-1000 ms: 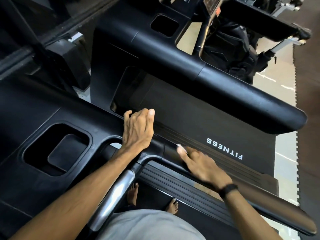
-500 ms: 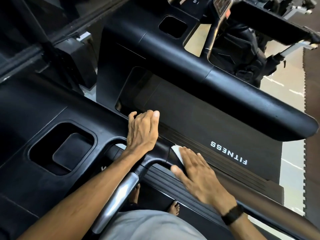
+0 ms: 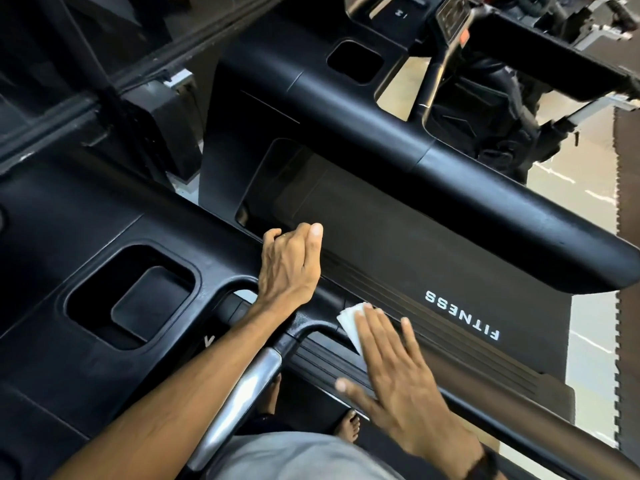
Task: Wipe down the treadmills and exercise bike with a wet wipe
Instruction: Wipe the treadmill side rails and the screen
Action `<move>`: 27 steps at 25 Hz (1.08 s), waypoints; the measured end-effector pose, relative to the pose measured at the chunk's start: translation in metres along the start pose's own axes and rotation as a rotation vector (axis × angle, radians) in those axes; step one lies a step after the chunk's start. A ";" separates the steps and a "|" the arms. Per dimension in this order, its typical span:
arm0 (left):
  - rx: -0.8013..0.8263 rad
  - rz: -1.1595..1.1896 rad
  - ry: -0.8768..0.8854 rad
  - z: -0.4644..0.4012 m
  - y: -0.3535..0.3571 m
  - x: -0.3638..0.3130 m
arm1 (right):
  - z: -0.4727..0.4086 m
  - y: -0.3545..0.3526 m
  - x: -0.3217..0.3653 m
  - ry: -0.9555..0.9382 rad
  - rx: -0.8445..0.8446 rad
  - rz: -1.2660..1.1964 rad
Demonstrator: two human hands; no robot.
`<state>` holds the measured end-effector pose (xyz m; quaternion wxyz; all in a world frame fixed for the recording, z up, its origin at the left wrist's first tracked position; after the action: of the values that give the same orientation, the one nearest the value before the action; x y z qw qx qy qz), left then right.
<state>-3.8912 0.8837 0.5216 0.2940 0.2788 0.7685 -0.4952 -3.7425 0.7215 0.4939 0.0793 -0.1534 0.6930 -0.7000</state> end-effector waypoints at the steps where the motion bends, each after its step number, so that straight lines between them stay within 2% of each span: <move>1: 0.003 -0.003 0.004 -0.001 0.001 0.000 | -0.006 0.003 -0.009 0.057 0.017 0.005; 3: 0.012 -0.001 0.015 -0.001 0.002 -0.001 | -0.031 0.017 -0.014 0.161 0.089 0.002; 5: 0.016 0.002 0.019 -0.001 0.002 -0.002 | -0.056 0.023 -0.003 0.179 0.089 0.024; 9: 0.023 0.017 0.016 0.000 0.002 -0.003 | -0.034 0.006 0.028 -0.018 -0.053 -0.001; 11: 0.026 0.011 0.024 0.001 0.002 -0.003 | -0.011 0.002 0.018 -0.053 -0.083 0.014; 14: 0.037 0.008 0.019 0.001 0.002 -0.005 | -0.023 0.008 -0.005 0.084 -0.039 0.066; 17: 0.038 0.024 0.037 -0.001 0.001 -0.009 | -0.064 0.018 0.002 0.203 0.066 -0.053; 21: 0.025 0.135 -0.150 -0.005 0.002 0.010 | -0.065 0.000 0.055 -0.031 -0.105 -0.040; 23: 0.013 0.162 -0.188 -0.004 0.001 0.015 | -0.043 -0.002 0.062 -0.111 -0.126 -0.011; 27: 0.006 0.184 -0.219 -0.004 0.000 0.015 | -0.037 0.002 0.040 -0.033 -0.107 0.108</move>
<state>-3.9025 0.8891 0.5120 0.4193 0.2932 0.7017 -0.4958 -3.7924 0.7433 0.4959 0.1200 -0.1312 0.7354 -0.6539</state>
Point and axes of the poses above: each hand's wrist, its own z-axis away from the middle knuckle, its own y-axis out of the palm, x = y × z, the point moved 9 cm from there along -z, towards the middle knuckle, and after that the axes turned 13 degrees about -x, right-handed, at the moved point
